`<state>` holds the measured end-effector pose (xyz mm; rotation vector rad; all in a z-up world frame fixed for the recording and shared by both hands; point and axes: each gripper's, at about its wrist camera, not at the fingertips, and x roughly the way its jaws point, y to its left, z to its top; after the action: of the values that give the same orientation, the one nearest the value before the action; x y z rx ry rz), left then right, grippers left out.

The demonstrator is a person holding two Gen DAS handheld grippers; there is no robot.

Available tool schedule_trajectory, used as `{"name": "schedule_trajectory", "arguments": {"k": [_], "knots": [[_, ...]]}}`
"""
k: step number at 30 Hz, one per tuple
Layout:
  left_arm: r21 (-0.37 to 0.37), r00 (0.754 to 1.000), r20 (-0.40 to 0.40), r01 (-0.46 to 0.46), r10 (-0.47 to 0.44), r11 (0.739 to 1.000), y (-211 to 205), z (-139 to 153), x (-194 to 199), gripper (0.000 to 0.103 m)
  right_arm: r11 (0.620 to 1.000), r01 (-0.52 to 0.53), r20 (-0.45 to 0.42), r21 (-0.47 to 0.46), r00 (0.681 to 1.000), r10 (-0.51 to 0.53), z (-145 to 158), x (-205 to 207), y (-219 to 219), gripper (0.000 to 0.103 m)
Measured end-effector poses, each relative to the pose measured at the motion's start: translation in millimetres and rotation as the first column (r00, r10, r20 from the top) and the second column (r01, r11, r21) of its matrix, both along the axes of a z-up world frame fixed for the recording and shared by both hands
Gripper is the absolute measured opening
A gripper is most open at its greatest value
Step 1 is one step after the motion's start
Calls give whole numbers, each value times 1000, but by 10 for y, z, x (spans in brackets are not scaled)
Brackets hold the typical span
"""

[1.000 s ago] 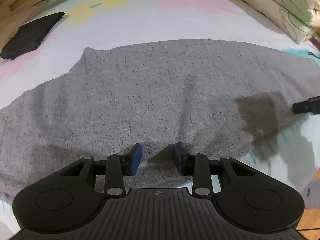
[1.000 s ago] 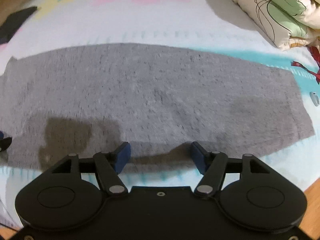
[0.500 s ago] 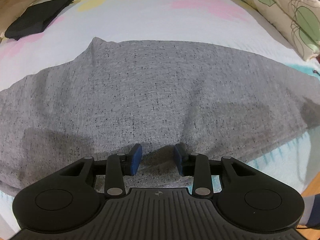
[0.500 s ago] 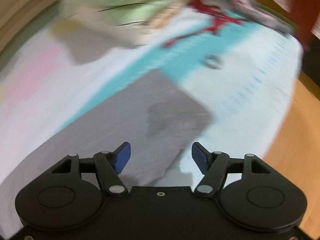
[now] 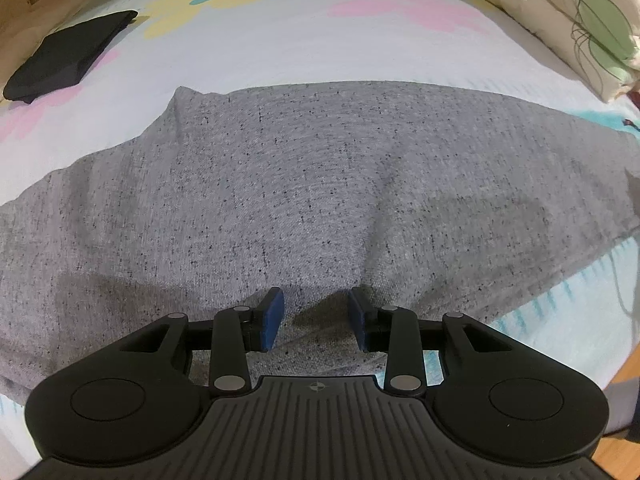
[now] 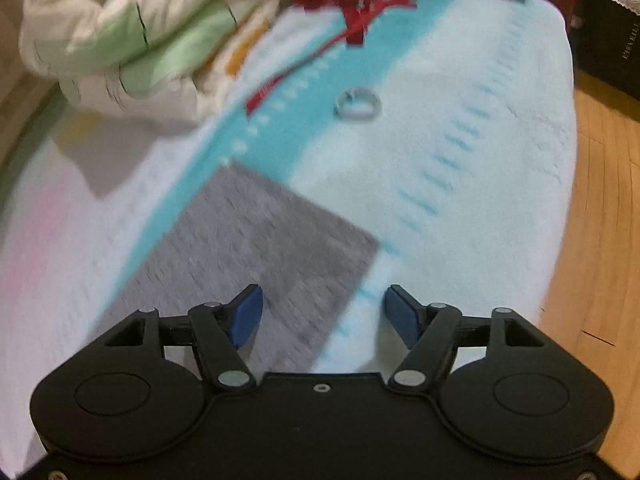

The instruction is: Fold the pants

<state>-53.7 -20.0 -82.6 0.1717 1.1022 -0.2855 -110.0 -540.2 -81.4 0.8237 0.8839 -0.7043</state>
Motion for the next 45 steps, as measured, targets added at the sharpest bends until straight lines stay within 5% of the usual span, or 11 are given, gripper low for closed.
{"name": "schedule_trajectory", "arguments": {"k": [4,7,9,14,19,26,32,34,35,39,45], "knots": [[6,1000,3,4,-4,1000,-9,-2,-1,35,1000,-15,63,3,998,15,-6,45,-36,62],[3,1000,7,2,-2,1000,-16,13,-11,34,1000,-6,76,10,997,5,3,31,-84,32],[-10,1000,20,9,-9,1000,-9,60,-32,34,999,-24,78,41,997,20,22,35,-129,24],[-62,994,91,68,-62,996,-160,395,-94,34,998,-41,118,41,992,36,167,52,-92,22],[-75,976,142,176,-165,981,-780,593,-20,35,992,-115,167,-48,979,121,472,107,105,22],[-120,967,82,248,-240,961,-1794,315,262,35,976,-195,226,-101,951,213,727,131,289,21],[-91,958,184,239,-219,967,-2168,167,325,34,971,-215,271,-109,933,237,875,115,300,21],[-43,958,64,281,-278,959,-2337,-48,418,33,970,-218,277,-111,930,241,893,120,294,21],[-19,955,63,292,-290,956,-2380,-121,421,33,969,-220,279,-110,929,242,893,127,294,21],[31,934,98,342,-343,939,-2388,-45,379,33,962,-241,272,-129,924,268,922,160,363,21],[-130,986,50,161,-156,978,-1478,207,568,35,924,-336,309,-185,872,379,1159,242,726,21]]}}
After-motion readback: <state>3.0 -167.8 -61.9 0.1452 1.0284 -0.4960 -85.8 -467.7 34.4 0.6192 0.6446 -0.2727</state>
